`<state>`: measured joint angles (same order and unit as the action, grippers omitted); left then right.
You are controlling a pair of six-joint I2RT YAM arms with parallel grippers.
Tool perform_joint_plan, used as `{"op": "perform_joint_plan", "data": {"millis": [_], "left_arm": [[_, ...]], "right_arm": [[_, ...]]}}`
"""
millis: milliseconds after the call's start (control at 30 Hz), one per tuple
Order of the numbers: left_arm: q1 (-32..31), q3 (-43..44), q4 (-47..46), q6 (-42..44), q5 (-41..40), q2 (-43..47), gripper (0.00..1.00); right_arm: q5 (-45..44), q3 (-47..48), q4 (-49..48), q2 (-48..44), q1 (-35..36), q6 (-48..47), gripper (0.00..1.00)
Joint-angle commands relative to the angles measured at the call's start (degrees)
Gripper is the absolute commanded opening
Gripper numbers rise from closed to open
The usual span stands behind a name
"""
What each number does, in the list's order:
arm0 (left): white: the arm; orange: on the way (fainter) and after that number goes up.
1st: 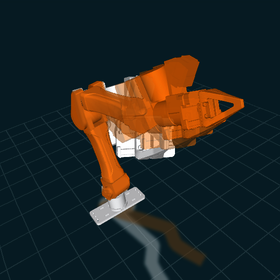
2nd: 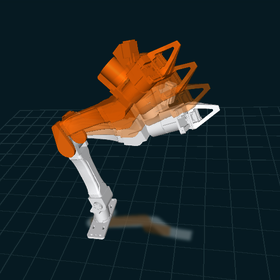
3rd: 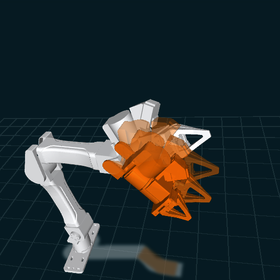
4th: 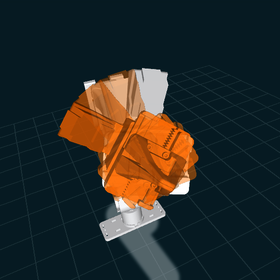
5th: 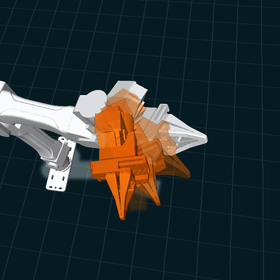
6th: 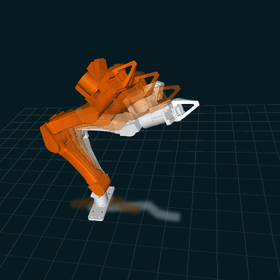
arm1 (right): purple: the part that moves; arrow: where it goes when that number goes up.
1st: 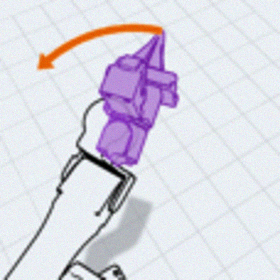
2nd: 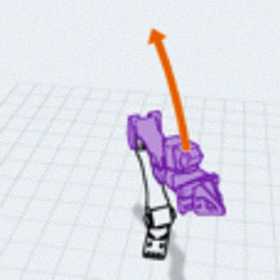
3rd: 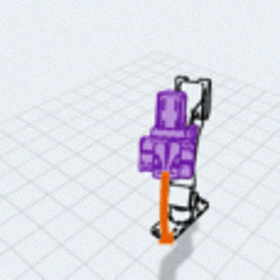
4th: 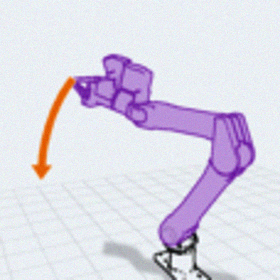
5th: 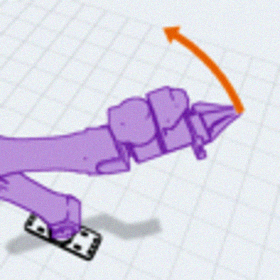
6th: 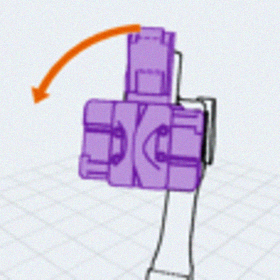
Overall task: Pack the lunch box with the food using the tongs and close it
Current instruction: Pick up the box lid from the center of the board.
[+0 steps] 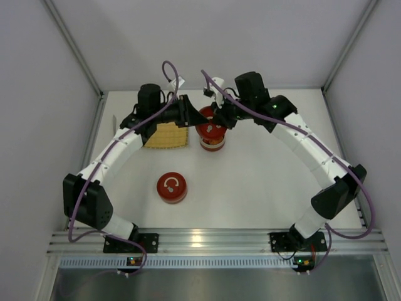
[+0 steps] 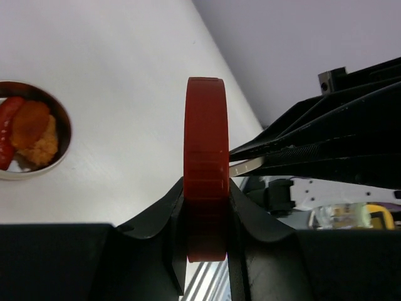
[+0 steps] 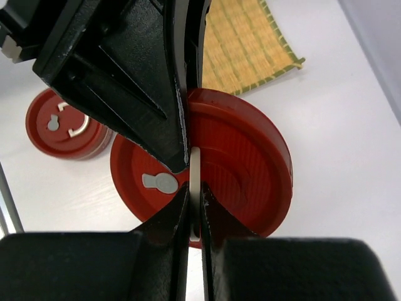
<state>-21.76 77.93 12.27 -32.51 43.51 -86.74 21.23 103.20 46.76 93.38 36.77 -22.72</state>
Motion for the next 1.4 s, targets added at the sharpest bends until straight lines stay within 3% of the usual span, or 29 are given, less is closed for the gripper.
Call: {"op": "perform_joint_plan", "data": {"millis": [0, 533, 900, 1100, 1367], "left_arm": [[3.1, -3.3, -15.9, -13.2, 4.2, 2.3, 0.00], [7.5, -12.7, -37.1, -33.8, 9.1, 3.9, 0.00], [7.9, -14.8, -42.0, -37.9, 9.6, 4.0, 0.00], [8.0, -15.3, -42.9, -38.8, 9.8, 3.9, 0.00], [8.0, -15.4, -43.7, -39.5, 10.2, 3.9, 0.00]], "right_arm": [[1.0, -2.1, -9.0, -5.3, -0.3, 4.2, 0.06], [3.6, -3.9, -13.4, -6.0, -1.7, 7.3, 0.06], [3.8, -4.6, -13.4, -6.4, -2.4, 7.4, 0.10], [4.7, -4.4, -13.5, -6.3, -2.8, 7.6, 0.07], [6.4, -4.1, -14.2, -5.1, -2.8, 8.9, 0.14]]}}
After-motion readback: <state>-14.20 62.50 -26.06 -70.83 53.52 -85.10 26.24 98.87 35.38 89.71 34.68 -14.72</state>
